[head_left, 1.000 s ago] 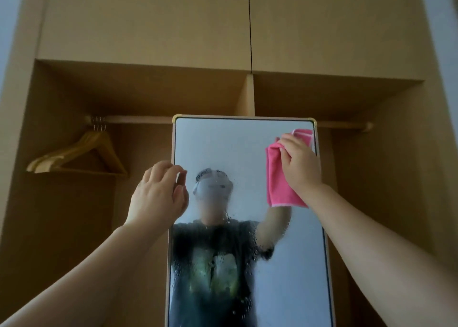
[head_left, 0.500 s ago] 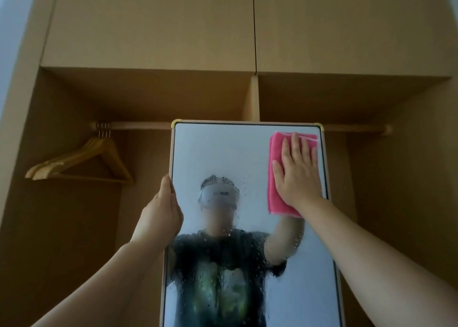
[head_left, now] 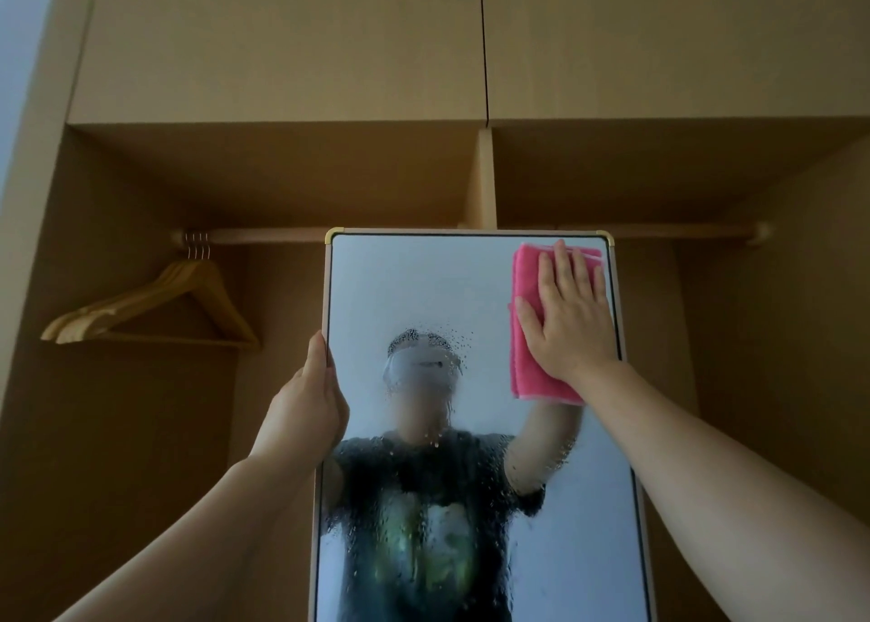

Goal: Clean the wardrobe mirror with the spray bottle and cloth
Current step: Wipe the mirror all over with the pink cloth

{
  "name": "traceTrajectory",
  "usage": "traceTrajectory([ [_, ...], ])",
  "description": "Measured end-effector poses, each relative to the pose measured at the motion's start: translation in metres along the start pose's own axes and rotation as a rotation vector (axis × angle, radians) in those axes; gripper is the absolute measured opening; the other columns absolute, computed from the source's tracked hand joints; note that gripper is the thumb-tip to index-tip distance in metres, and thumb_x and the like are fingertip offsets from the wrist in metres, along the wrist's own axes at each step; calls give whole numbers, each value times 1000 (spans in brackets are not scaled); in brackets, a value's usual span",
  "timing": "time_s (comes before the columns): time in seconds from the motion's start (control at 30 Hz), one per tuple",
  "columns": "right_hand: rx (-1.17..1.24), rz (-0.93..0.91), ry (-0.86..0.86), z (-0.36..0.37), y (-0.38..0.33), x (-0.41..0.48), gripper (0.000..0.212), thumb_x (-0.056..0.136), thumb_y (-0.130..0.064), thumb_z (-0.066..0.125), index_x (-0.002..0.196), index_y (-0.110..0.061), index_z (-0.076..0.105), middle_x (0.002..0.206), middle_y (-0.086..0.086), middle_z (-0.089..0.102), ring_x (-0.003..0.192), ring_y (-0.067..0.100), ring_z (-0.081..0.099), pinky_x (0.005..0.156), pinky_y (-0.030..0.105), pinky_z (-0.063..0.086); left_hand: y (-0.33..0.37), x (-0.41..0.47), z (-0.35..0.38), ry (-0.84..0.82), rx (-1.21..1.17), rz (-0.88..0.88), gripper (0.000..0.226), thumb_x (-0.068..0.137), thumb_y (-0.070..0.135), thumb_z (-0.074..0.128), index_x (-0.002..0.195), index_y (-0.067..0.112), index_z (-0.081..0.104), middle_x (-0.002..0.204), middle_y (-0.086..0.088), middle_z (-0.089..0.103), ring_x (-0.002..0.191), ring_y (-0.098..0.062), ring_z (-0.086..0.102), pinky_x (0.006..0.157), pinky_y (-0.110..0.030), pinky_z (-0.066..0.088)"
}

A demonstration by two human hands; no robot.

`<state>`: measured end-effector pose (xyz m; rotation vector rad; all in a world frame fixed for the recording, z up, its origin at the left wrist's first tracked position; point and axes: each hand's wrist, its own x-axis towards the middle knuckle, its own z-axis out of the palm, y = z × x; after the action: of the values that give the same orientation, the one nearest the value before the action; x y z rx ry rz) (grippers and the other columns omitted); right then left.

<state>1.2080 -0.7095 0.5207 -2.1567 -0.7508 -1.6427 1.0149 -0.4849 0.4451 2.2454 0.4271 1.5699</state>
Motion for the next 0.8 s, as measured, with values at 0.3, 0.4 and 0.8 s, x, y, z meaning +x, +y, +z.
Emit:
traceTrajectory([
  [0.3,-65,-44,31,-7,11,18,72,97,-54,7,155,-11,8,162,12,2,150,28,-1,119,40,-8,1,-1,1,-7,-30,-16,49,102,23,27,151,18,24,117,-14,62,105,-34,61,87,-42,48],
  [0.4,-60,-33,54,-8,8,14,65,100,-47,13,154,-11,14,161,16,8,149,34,6,121,44,2,-8,4,5,0,19,7,50,102,20,30,151,18,20,85,5,60,75,-16,62,64,-33,49],
  [0.8,9,-64,35,21,-2,-63,61,102,-39,14,152,-5,17,159,17,16,148,33,11,121,47,6,-12,5,13,44,25,-12,49,102,18,31,150,16,20,75,12,51,59,-4,52,48,-16,34],
])
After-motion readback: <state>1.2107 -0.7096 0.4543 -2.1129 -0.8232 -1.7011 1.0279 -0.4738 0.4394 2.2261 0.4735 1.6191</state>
